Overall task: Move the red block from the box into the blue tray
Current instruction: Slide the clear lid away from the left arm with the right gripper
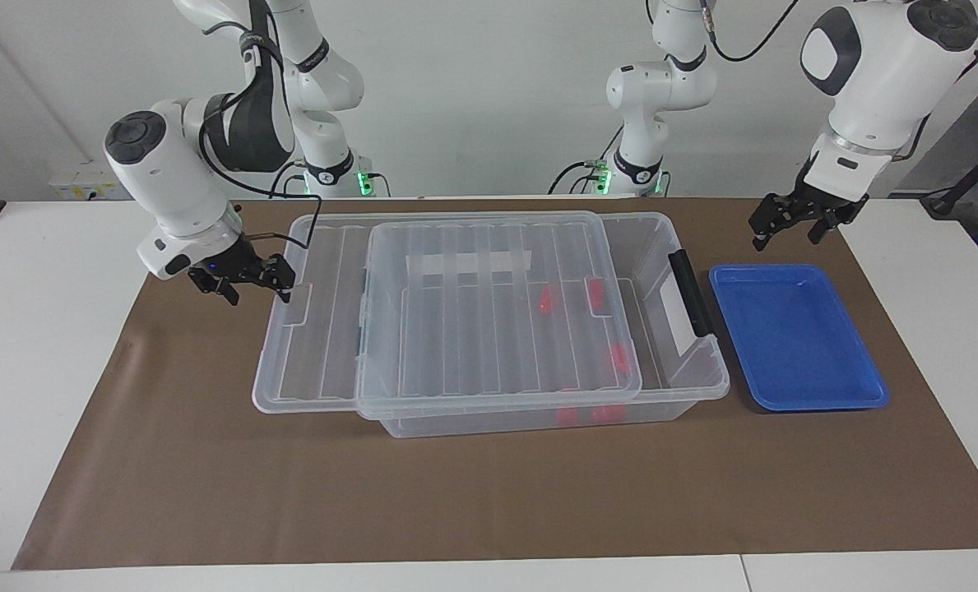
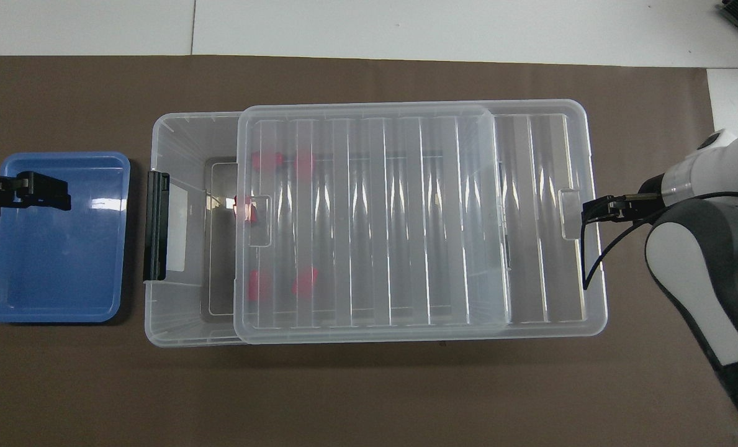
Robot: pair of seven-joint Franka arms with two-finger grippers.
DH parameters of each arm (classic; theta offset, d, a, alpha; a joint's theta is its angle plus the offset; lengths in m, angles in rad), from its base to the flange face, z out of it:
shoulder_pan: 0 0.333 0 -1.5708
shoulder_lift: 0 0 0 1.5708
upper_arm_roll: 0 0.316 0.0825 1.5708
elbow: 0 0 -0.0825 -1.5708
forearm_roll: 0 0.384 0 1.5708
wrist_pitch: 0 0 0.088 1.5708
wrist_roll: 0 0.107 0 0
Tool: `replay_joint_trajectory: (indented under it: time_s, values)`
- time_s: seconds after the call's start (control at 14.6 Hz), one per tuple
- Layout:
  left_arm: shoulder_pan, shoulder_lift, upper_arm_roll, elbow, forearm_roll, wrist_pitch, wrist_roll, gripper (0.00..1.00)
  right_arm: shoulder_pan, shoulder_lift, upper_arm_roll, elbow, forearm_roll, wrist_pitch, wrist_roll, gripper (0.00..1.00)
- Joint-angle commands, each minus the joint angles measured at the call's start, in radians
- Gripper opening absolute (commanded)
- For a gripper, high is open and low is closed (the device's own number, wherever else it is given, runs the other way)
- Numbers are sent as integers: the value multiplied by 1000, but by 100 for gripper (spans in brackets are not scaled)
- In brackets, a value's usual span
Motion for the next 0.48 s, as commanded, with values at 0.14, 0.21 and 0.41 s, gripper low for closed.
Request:
replay_joint_trajectory:
  time_s: [0.14, 0.21, 0.41]
  values:
    - [-11, -17, -8, -10, -13, 5, -5, 100, -58, -31, 7, -30, 13, -18, -67, 97]
    - [-12, -19, -11, -10, -13, 5, 1, 100, -72, -31, 7, -30, 13, -18, -80, 97]
    - [-26, -23, -40, -10, -13, 28, -13, 100, -95, -31, 6, -30, 13, -16, -118, 97]
